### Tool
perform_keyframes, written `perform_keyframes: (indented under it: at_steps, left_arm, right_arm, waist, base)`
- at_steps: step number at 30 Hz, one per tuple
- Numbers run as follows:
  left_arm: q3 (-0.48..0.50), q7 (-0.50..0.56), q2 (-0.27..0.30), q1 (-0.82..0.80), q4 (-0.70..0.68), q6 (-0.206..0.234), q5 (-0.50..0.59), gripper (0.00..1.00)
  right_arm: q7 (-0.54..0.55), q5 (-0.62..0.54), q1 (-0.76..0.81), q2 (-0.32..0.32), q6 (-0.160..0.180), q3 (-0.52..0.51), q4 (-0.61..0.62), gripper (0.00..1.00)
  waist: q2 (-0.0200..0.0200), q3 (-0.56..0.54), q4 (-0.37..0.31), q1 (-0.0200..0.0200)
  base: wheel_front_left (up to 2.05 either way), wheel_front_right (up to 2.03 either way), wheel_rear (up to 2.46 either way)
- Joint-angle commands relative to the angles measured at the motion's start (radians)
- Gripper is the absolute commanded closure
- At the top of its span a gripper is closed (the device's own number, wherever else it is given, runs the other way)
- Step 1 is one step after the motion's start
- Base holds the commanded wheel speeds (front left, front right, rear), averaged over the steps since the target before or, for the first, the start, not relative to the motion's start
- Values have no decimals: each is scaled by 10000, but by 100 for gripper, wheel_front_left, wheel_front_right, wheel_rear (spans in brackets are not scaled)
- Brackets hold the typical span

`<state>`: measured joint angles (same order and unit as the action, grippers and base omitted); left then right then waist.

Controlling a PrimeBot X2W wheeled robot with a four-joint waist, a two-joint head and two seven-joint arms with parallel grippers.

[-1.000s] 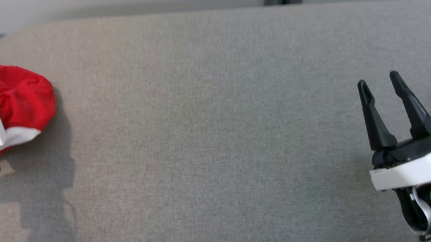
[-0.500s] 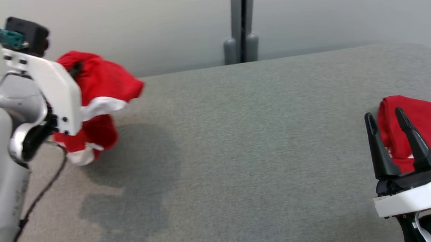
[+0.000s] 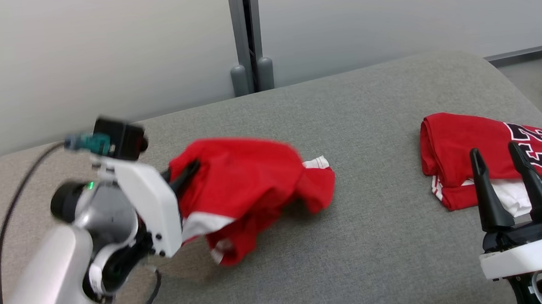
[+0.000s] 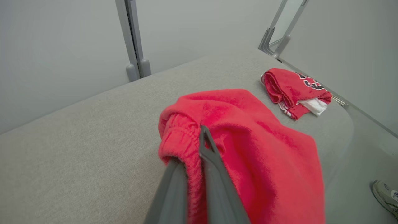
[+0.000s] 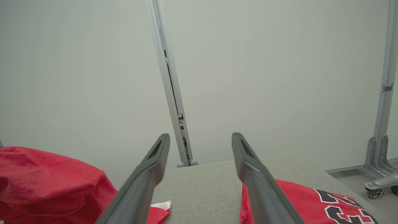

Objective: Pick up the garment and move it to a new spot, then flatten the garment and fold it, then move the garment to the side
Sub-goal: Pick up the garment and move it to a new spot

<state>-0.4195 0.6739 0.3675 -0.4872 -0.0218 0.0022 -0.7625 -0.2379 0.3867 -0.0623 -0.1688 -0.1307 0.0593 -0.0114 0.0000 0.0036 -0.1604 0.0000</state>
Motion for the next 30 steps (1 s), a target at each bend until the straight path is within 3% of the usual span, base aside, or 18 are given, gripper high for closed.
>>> perform_keyframes:
  at_steps: [1, 7, 9, 10, 11, 12, 16, 22, 30]
  left_arm:
    - [61, -279, 93, 406, 380, 100, 121, 100]
    - [-131, -2196, -109, 1209, 2945, -237, 765, 96]
    - [-184, -2821, -407, 1303, 3737, -403, 781, 71]
    - [-241, -3085, -511, 1310, 4089, -476, 856, 54]
    - [-284, -3303, -616, 1288, 4399, -537, 867, 4]
    - [-324, -3486, -760, 1252, 4669, -576, 871, 0]
    - [-495, -4194, -1118, 847, 5312, -762, 1052, 0]
    - [-624, -4643, -1007, 382, 5181, -715, 1433, 0]
    - [-580, -3284, -17, 863, 3606, -437, 1272, 0]
  right_arm:
    - [24, 27, -70, -49, -2, 33, 33, 0]
    - [45, 13, -244, 17, -2, 267, -80, 0]
    - [36, 32, -272, -1, -2, 317, -142, 0]
    - [32, 42, -263, -18, -2, 330, -177, 0]
    - [31, 50, -265, -27, -2, 354, -208, 0]
    - [27, 46, -274, -32, -2, 376, -228, 0]
    - [13, 47, -305, -52, 0, 380, -280, 0]
    - [53, 3, -191, -94, 0, 255, -278, 0]
    - [174, -54, 193, -124, -2, -105, -61, 0]
  waist:
    - [0, 104, -114, 0]
    - [0, 325, -310, 0]
    - [0, 354, -310, 0]
    - [0, 356, -298, 0]
    - [0, 360, -280, 0]
    - [0, 363, -253, 0]
    - [0, 334, -82, 0]
    - [0, 110, 230, 0]
    - [0, -159, 616, 0]
  base:
    - [0, 0, 0]
    - [0, 0, 0]
    - [0, 0, 0]
    - [0, 0, 0]
    - [0, 0, 0]
    - [0, 0, 0]
    - [0, 0, 0]
    - [0, 0, 0]
    - [0, 0, 0]
